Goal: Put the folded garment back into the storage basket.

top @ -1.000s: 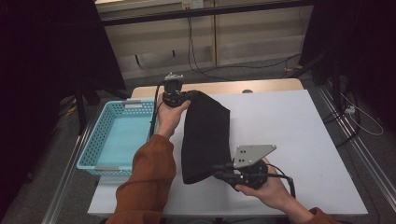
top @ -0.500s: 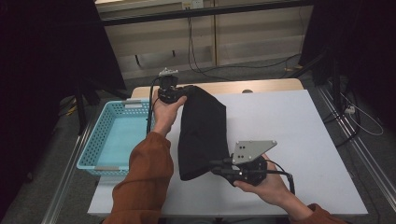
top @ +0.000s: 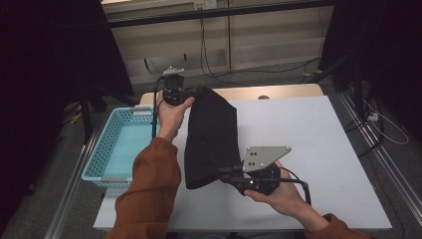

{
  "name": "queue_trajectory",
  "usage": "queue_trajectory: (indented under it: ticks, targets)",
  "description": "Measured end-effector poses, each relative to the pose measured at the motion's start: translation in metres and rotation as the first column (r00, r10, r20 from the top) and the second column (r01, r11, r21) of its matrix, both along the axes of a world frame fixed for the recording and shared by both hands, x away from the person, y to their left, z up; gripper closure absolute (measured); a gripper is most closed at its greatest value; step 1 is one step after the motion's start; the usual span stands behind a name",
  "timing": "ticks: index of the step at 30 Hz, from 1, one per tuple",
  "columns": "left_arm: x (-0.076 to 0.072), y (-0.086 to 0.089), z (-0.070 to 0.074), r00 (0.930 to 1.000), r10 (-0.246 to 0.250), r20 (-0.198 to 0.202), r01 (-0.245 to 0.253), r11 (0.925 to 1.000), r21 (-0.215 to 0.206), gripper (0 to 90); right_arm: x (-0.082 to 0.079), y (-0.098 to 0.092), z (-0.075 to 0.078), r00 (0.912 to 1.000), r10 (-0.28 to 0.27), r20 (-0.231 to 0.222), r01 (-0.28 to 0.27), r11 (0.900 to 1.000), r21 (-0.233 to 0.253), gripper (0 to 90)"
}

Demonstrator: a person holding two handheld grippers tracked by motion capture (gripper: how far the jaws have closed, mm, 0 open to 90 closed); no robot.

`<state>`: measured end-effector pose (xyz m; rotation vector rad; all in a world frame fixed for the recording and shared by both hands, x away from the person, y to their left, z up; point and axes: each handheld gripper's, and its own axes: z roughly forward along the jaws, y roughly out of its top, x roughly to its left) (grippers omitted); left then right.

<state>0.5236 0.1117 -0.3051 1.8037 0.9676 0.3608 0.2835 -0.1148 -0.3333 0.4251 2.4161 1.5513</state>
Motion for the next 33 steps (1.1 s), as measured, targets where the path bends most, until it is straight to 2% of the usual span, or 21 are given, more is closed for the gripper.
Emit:
queue_trajectory:
  ticks: [19, 26, 33]
  targets:
    - [0.003, 0.031, 0.018, 0.9990, 0.042, 0.018, -0.042, 0.9991, -0.008, 83.7, 0.014, 0.026, 0.008, 0.9997, 0.024, 0.006, -0.025, 0.999, 0.022, 83.4]
    - [0.003, 0.047, 0.024, 0.9978, 0.061, 0.026, -0.060, 0.9982, -0.006, 83.7, 0.015, 0.035, 0.015, 0.9992, 0.033, 0.024, -0.033, 0.999, 0.020, 83.4]
    - [0.002, 0.057, 0.030, 0.9968, 0.072, 0.034, -0.071, 0.9973, -0.017, 83.8, 0.021, 0.044, 0.016, 0.9993, 0.035, 0.012, -0.035, 0.999, 0.036, 83.4]
